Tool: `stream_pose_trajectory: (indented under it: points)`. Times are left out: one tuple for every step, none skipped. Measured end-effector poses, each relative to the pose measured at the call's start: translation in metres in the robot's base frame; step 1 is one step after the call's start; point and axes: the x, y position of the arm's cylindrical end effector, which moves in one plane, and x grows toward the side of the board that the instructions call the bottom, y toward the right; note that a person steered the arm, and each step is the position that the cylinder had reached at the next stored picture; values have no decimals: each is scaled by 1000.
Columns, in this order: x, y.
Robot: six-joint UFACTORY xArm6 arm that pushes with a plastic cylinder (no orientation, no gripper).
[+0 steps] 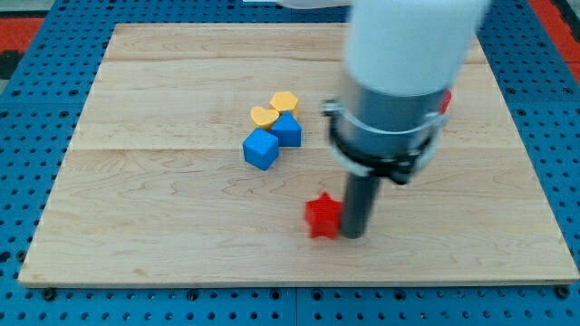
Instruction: Move your arm closer to the red circle
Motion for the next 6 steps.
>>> stream_pose_trajectory:
  points:
    - [-14, 14]
    - [-39, 0]
    - [-10, -66]
    - [1, -82]
    - [9, 56]
    - [-27, 189]
